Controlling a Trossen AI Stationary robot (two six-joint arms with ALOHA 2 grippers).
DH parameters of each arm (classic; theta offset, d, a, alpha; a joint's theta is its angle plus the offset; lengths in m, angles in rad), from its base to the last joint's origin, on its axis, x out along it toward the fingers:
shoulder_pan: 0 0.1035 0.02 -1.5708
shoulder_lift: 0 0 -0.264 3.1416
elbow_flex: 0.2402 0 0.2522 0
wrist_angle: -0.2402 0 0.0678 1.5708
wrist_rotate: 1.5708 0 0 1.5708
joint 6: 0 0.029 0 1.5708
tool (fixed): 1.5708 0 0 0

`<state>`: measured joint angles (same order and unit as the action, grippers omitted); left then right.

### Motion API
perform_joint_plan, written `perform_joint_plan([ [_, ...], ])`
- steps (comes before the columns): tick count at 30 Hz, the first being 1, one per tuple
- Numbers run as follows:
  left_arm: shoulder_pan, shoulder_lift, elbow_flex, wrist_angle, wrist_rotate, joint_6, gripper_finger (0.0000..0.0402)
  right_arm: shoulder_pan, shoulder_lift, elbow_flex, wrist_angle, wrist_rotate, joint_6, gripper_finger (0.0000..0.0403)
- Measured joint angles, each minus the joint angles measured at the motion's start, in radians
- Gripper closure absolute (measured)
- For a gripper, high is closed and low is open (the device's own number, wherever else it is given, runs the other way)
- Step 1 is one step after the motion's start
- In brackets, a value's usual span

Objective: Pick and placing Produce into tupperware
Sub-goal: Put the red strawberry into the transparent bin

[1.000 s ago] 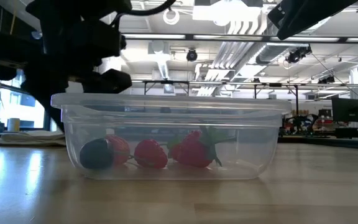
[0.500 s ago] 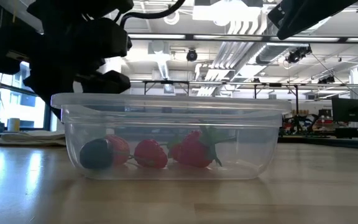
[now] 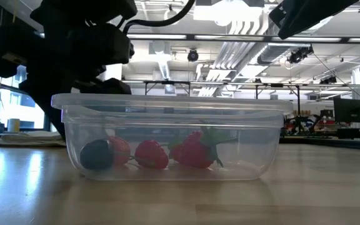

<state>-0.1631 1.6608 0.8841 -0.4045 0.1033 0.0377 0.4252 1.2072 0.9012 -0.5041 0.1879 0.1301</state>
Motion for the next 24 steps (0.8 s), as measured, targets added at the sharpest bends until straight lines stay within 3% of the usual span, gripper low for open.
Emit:
perform_joint_plan([
  [10,0.0,0.026,0.0,0.025,-0.005,0.03,0.022,0.0,0.0,0.0,0.001,0.0,0.0,0.0313],
  [24,0.0,0.028,-0.001,0.017,0.009,0.286,0.022,0.0,0.0,0.0,0.0,0.0,0.0,0.0313],
])
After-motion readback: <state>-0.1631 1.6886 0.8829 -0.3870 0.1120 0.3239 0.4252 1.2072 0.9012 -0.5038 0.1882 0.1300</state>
